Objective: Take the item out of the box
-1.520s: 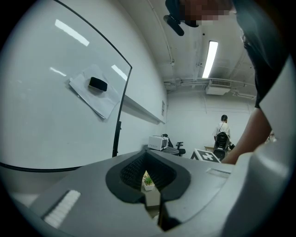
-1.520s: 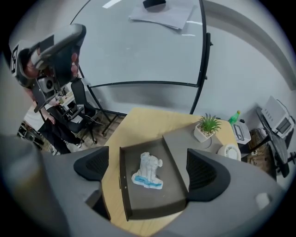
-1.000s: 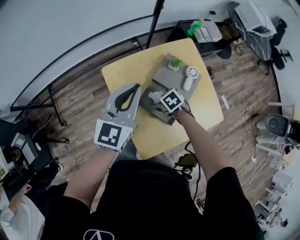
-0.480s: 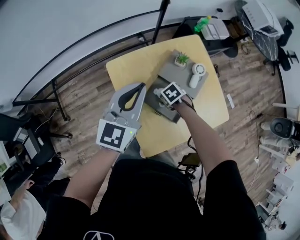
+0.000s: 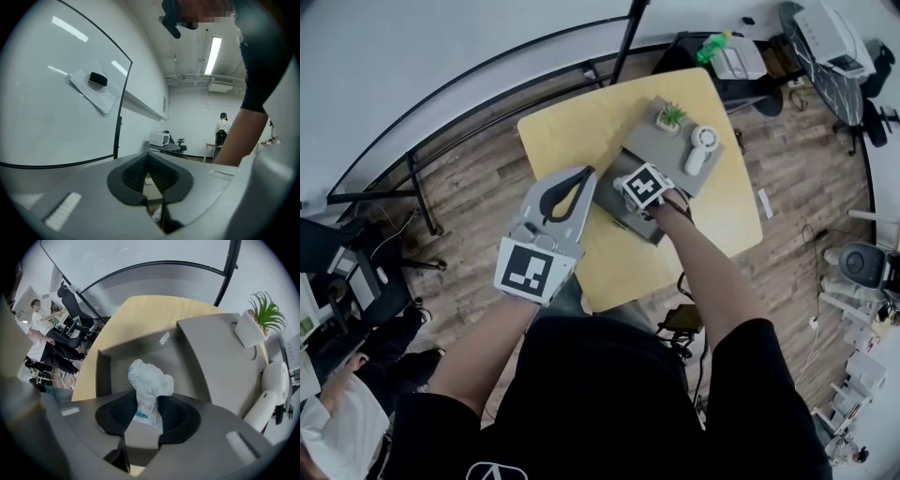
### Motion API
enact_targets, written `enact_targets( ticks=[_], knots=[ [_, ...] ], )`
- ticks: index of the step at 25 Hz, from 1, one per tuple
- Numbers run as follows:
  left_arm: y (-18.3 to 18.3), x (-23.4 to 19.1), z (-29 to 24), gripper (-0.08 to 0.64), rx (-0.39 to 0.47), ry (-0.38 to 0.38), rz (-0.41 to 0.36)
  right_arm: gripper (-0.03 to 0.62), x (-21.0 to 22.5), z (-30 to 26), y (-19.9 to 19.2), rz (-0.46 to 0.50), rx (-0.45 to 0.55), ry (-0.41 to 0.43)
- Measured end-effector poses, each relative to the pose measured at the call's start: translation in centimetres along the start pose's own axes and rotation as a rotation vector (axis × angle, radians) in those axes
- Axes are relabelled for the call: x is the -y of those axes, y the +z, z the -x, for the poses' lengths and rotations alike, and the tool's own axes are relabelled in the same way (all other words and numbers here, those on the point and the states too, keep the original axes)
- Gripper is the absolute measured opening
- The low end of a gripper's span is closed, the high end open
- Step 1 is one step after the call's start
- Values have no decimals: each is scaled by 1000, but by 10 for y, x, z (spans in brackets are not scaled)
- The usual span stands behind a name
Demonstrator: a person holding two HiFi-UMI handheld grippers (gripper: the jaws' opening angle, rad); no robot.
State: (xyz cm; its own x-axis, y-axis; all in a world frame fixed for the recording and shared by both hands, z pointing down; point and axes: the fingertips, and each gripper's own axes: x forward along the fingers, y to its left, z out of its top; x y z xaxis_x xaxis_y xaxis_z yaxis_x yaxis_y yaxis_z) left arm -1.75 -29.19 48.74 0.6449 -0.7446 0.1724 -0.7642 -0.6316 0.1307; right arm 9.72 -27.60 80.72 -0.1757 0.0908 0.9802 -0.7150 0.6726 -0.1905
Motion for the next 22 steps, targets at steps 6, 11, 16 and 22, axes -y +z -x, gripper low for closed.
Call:
enact_targets(
  ticks=[6,11,16,22],
  knots=[
    [1,0,-1,0,1,-3,6,103,1,11,-3,-19,-16,4],
    [5,1,-5,0,17,-16,1,100,9,32,2,-18,28,-21],
    [14,8,-12,0,33,-38,-5,98,6,68,1,-5,52,-20],
    [32,20,-22,0,95,-78,-41,98,12,118,9,53,134,-73]
  ],
)
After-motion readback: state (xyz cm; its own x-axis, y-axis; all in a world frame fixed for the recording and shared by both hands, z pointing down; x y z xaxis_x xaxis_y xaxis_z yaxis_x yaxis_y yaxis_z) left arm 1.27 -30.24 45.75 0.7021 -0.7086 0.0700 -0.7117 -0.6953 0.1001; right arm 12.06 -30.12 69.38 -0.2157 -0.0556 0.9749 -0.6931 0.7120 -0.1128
